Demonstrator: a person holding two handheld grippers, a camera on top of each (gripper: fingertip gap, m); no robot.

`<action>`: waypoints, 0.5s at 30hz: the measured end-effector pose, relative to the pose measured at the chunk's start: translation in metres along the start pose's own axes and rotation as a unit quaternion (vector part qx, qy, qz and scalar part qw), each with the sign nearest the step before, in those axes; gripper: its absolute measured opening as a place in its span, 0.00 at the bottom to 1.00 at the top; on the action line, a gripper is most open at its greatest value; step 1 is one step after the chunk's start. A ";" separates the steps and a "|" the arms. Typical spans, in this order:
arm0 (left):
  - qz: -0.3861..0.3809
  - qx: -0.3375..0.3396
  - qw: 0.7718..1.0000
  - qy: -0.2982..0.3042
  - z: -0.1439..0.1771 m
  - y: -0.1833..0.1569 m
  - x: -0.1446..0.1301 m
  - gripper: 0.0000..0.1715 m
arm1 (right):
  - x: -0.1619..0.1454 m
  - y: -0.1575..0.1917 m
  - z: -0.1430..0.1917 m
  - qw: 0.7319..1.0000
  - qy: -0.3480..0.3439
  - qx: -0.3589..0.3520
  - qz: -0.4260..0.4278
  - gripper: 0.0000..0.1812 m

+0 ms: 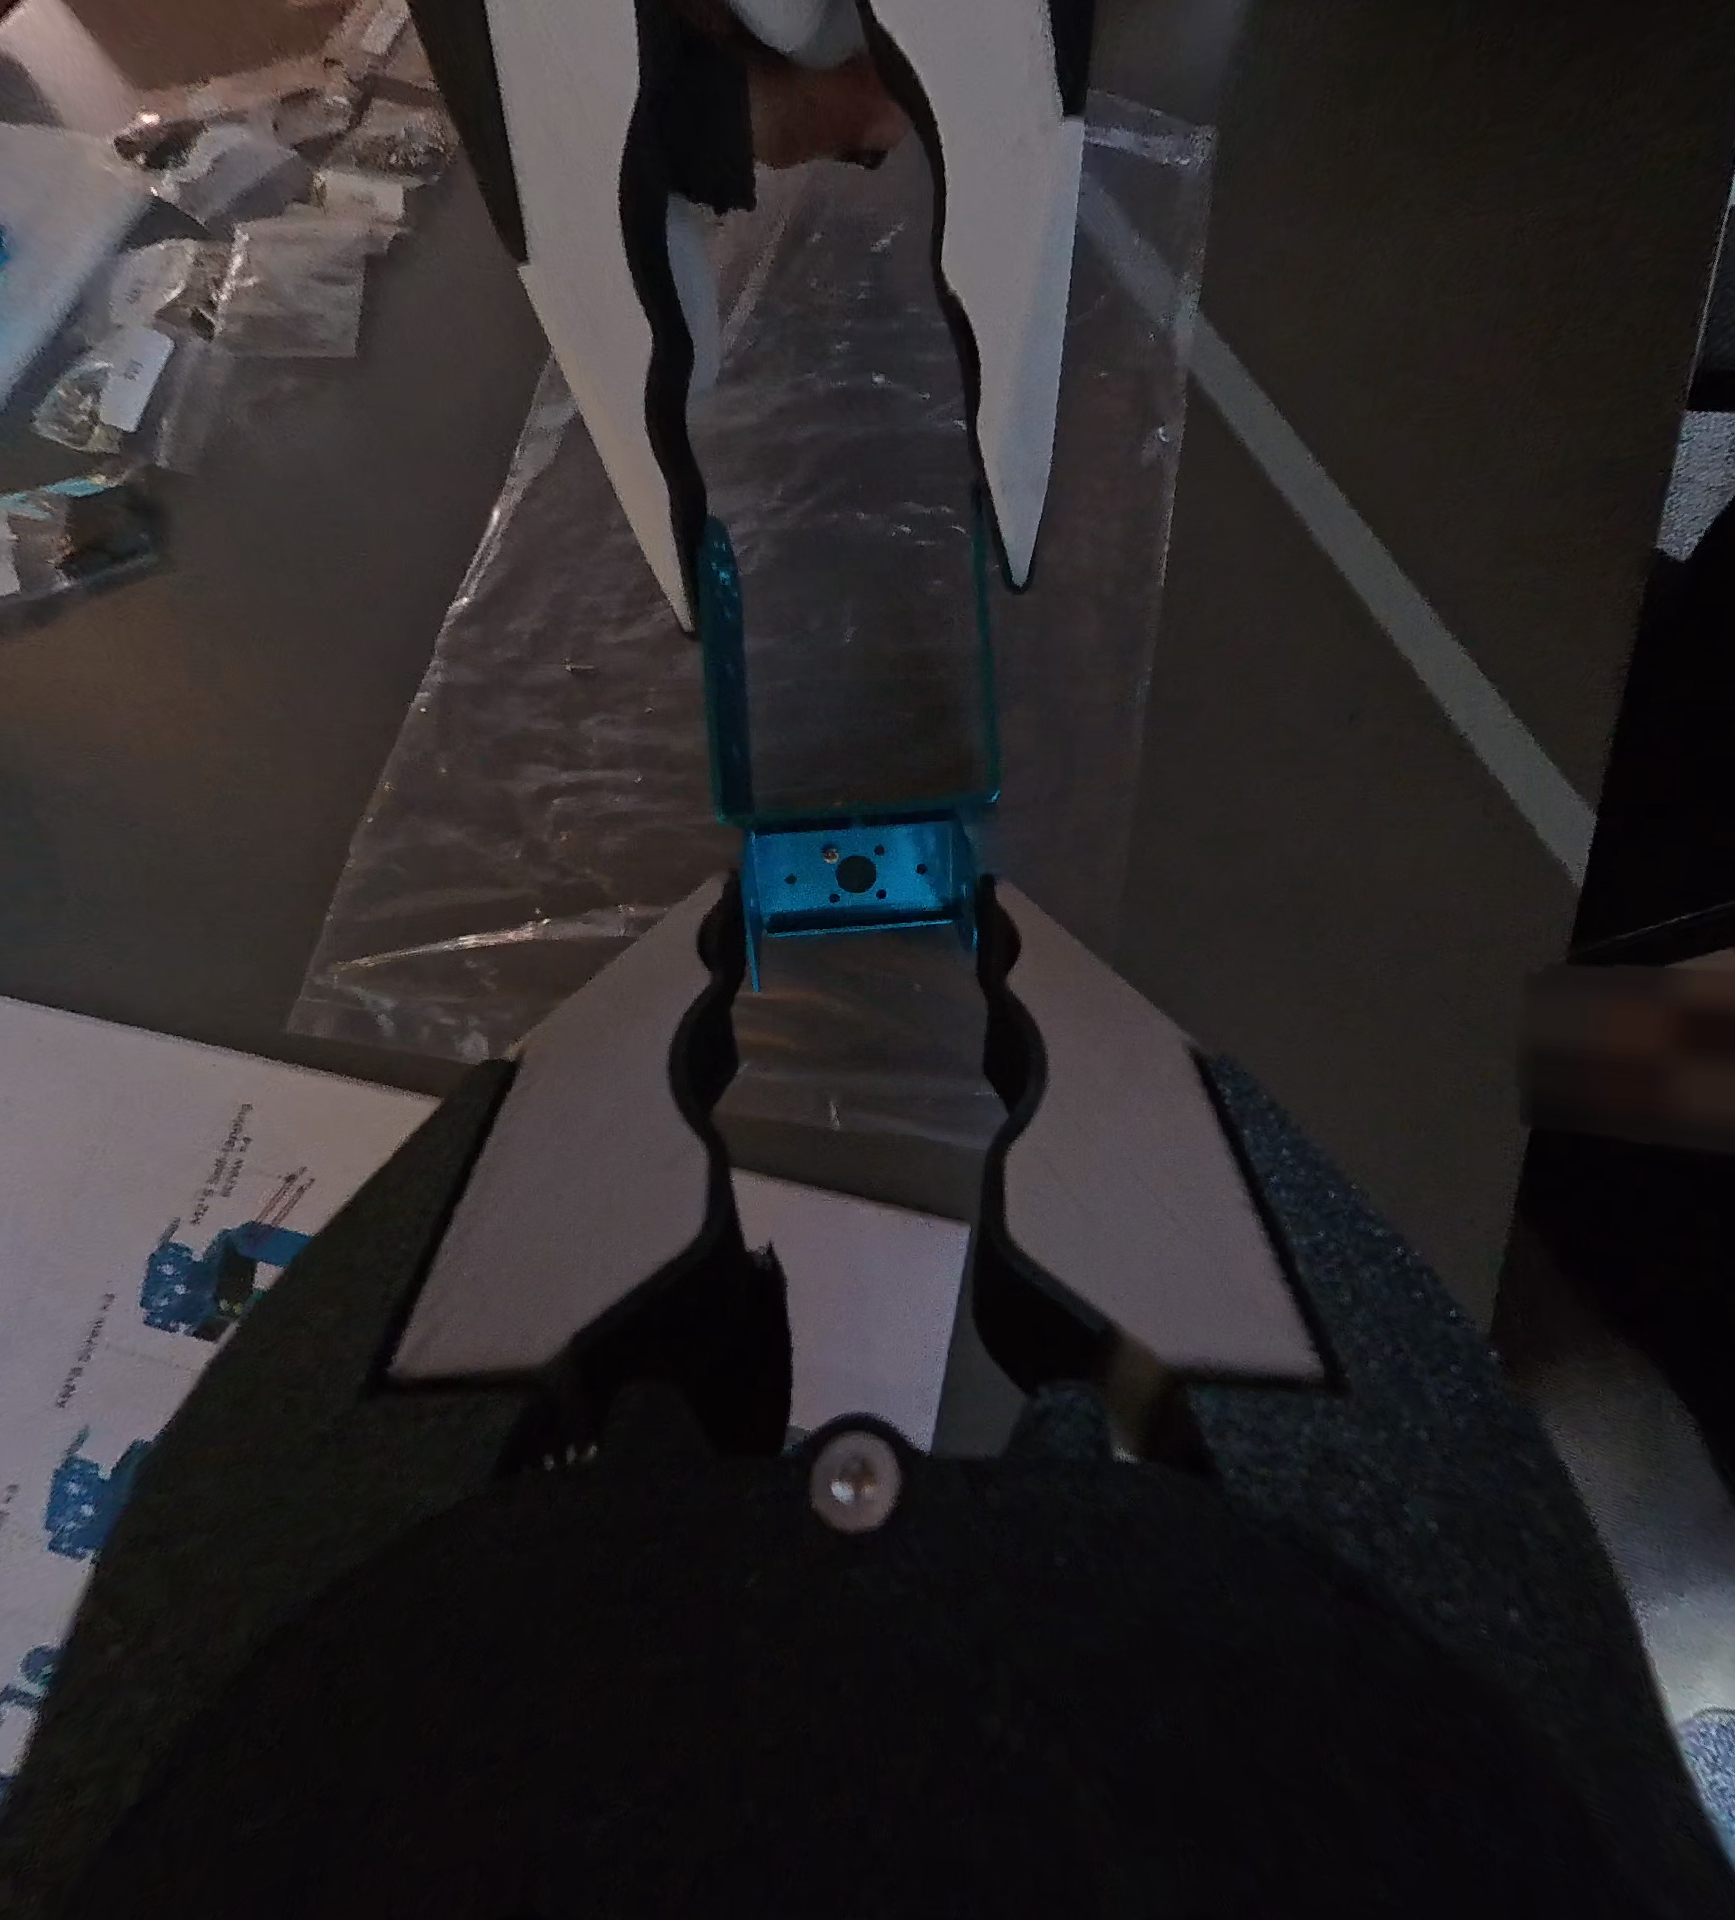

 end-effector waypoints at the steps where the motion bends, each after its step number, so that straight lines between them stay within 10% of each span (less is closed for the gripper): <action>1: 0.002 -0.002 1.000 0.001 0.000 0.001 -0.001 0.25 | 0.000 -0.002 0.000 1.000 0.004 0.001 -0.002 0.34; 15: -0.011 -0.009 0.999 0.029 -0.002 -0.003 -0.016 0.25 | -0.010 -0.002 -0.013 0.999 0.040 0.019 0.015 0.35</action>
Point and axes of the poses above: each gripper's, where its closed fingertips meet, z back along the fingers, x out of its top, y = z × x across the jaws, the point moved 7 cm from there along z, back along the fingers, and after that the axes turned 9 degrees about x, right-handed, at the moved point
